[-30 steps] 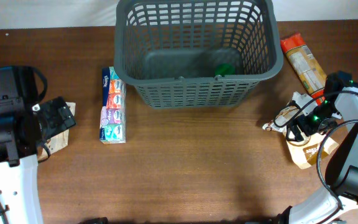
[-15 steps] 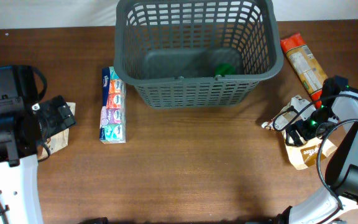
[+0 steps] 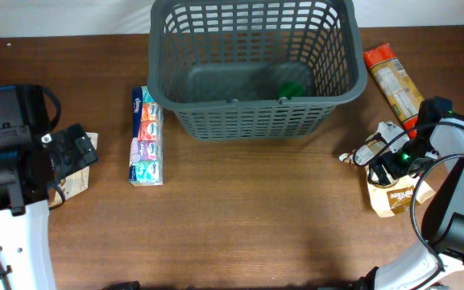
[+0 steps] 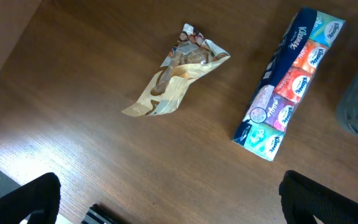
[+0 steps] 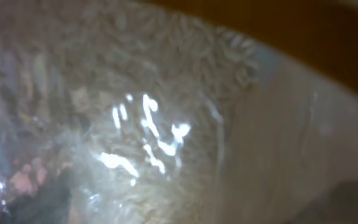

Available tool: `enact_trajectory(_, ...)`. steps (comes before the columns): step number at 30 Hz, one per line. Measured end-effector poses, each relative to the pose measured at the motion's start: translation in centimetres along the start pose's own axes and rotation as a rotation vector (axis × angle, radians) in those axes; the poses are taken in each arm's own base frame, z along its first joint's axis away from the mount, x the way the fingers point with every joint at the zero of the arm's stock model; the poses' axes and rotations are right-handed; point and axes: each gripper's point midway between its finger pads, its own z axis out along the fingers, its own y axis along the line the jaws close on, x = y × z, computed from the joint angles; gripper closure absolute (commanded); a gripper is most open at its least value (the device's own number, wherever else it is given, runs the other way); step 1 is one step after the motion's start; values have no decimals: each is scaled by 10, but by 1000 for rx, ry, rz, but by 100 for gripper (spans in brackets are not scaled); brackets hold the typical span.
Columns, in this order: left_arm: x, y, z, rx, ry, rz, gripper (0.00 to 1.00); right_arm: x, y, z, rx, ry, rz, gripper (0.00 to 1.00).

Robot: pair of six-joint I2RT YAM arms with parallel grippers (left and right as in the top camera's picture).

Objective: Pack container
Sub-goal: 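Lower the right gripper onto the clear rice bag and grasp it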

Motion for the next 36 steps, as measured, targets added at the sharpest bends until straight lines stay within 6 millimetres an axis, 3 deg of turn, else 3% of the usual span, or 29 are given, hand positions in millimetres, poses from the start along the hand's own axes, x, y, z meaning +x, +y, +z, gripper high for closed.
enact_trajectory(16, -4, -1, 0, 5, -17, -5, 0, 1, 5, 9, -14, -11, 23, 1)
enact_trajectory(19, -6, -2, 0, 7, -24, -7, 0, 1, 5, 9, -15, -12, 27, 21)
enact_trajectory(24, -7, -2, 0, 8, -27, -8, 0, 0, 6, 10, -20, -18, 49, 29)
enact_trajectory(30, -7, -2, 0, 8, -27, -8, 1, -1, 5, 10, -17, -25, 78, 67)
enact_trajectory(33, -7, -2, 0, 8, -28, -8, 0, -2, 7, 10, -27, -31, 99, 94)
enact_trajectory(36, -7, -2, 0, 8, -28, -8, 0, -5, 7, 4, -25, -47, 103, 96)
